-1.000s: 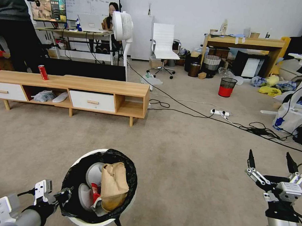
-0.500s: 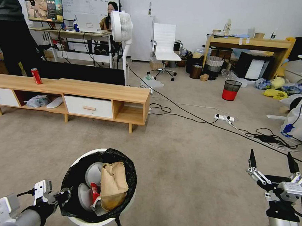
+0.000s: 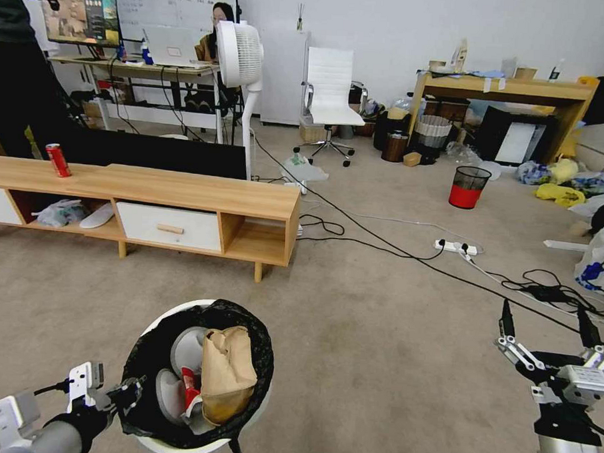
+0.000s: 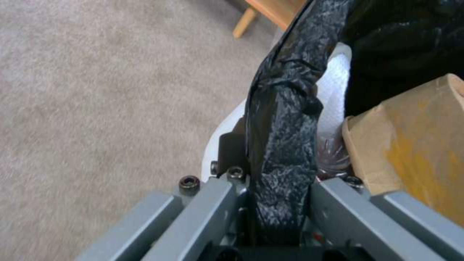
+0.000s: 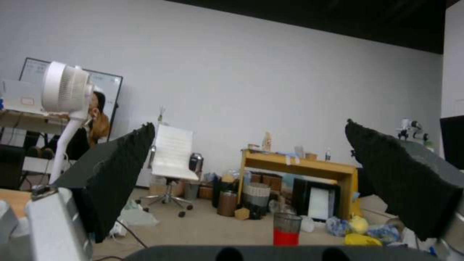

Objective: Pick up the trash bin, then pick up the garbage from the floor and place it into the trash bin.

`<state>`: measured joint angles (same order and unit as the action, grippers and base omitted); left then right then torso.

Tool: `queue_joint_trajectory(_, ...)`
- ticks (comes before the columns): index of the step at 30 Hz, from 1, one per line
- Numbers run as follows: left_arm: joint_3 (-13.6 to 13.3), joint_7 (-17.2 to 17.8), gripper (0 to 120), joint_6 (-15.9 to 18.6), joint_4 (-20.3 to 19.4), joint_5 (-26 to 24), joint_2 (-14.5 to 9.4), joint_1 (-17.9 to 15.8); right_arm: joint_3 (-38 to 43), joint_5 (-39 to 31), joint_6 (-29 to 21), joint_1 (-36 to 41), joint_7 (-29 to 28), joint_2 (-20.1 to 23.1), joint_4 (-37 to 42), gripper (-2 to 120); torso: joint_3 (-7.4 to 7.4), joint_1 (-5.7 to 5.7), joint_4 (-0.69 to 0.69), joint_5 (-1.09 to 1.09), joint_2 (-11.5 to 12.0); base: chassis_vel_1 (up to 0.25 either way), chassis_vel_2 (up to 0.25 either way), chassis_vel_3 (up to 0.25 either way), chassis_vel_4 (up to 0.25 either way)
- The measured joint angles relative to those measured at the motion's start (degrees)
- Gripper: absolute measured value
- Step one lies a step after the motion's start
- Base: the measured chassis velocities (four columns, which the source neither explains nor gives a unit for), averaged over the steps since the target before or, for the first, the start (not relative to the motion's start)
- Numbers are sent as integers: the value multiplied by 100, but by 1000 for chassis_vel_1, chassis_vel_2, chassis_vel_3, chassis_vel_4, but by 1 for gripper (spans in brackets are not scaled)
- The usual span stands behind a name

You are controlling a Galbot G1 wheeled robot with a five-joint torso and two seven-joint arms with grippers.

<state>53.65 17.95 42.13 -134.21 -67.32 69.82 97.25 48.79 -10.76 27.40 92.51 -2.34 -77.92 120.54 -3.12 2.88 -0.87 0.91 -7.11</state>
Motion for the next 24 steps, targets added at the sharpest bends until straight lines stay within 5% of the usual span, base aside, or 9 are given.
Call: queue_joint_trajectory(24, -6, -14, 1, 0, 23, 9, 5, -33, -27, -57, 44, -34, 45, 48, -67, 100, 1, -1, 1, -1, 0, -17, 15, 17, -18)
